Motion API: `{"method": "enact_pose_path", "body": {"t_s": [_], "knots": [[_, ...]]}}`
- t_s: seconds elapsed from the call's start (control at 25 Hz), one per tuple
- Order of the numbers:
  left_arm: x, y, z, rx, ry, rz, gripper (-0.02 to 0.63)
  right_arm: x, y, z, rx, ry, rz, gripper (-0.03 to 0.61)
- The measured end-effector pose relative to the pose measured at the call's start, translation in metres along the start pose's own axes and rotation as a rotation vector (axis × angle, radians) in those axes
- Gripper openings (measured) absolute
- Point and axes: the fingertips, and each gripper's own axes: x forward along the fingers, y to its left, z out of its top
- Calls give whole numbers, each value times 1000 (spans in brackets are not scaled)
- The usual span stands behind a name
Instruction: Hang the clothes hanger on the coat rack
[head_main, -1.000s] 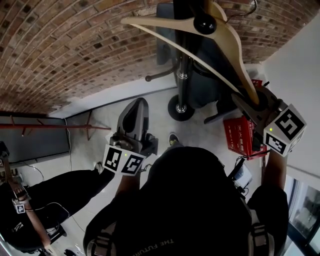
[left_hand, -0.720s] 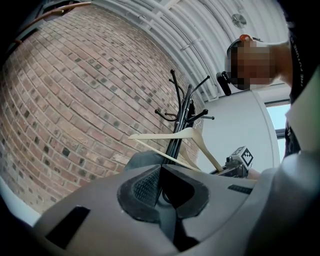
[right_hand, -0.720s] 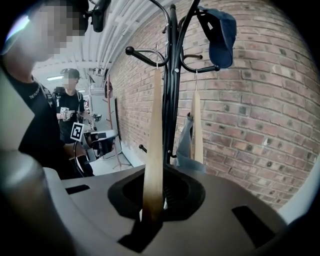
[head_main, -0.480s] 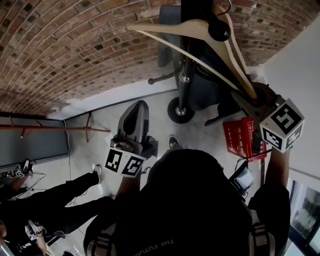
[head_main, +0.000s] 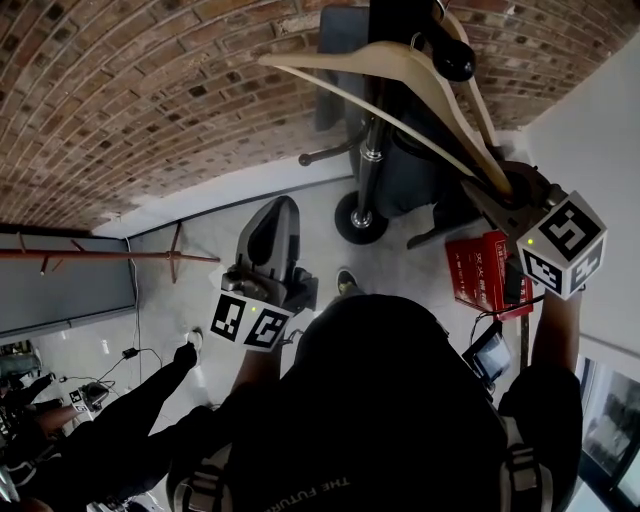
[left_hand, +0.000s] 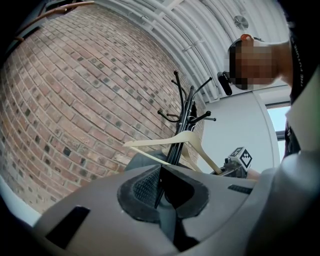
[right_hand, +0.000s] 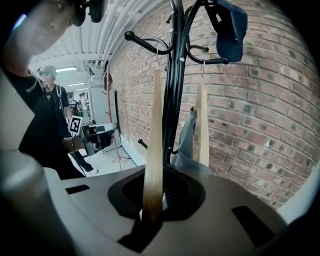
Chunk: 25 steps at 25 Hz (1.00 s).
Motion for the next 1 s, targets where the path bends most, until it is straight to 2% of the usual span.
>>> {"method": "enact_pose_path", "body": {"t_s": [0.44, 1.0], "knots": [[-5, -1, -2, -2, 4, 2, 20, 3, 3, -12, 33, 38, 8, 44], [-16, -5, -2, 3, 8, 2, 20, 6, 14, -17, 49, 22, 28, 44]]}}
